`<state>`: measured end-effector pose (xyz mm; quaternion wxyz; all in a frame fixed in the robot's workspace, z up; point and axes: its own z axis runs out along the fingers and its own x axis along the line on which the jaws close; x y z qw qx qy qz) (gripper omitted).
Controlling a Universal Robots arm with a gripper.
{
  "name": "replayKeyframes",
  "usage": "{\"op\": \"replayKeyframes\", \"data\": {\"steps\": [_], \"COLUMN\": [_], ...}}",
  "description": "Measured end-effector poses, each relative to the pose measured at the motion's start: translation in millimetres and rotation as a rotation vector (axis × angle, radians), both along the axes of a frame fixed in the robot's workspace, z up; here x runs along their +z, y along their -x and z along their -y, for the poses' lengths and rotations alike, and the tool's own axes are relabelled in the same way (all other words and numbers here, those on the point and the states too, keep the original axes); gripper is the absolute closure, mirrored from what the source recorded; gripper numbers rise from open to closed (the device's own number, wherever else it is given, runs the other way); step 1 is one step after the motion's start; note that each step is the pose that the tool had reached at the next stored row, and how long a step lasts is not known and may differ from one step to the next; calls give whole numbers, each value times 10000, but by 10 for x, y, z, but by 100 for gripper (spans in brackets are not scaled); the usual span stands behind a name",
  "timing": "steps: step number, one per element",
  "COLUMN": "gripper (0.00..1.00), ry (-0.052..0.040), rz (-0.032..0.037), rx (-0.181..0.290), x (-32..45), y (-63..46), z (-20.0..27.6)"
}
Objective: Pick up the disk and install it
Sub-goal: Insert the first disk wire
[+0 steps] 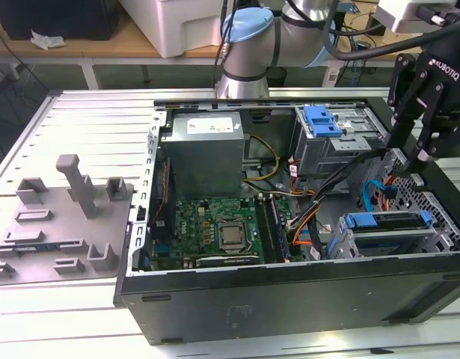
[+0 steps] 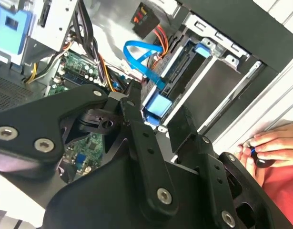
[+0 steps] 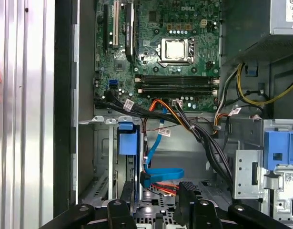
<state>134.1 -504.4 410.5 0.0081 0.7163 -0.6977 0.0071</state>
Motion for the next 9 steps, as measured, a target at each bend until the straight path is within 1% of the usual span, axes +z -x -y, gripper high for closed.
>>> {"op": "replayKeyframes", "data": {"steps": [2, 4, 6, 7, 9], "gripper": [50, 50, 50, 50, 50], "ry": [2, 0, 1, 21, 127], "rz": [0, 0, -1, 1, 3], "rx": [-95, -320, -476, -533, -597], "x": [-6, -18, -26, -30, -36], "y": [-45, -104, -134, -147, -166], "z": [-9, -24, -31, -33, -38]}}
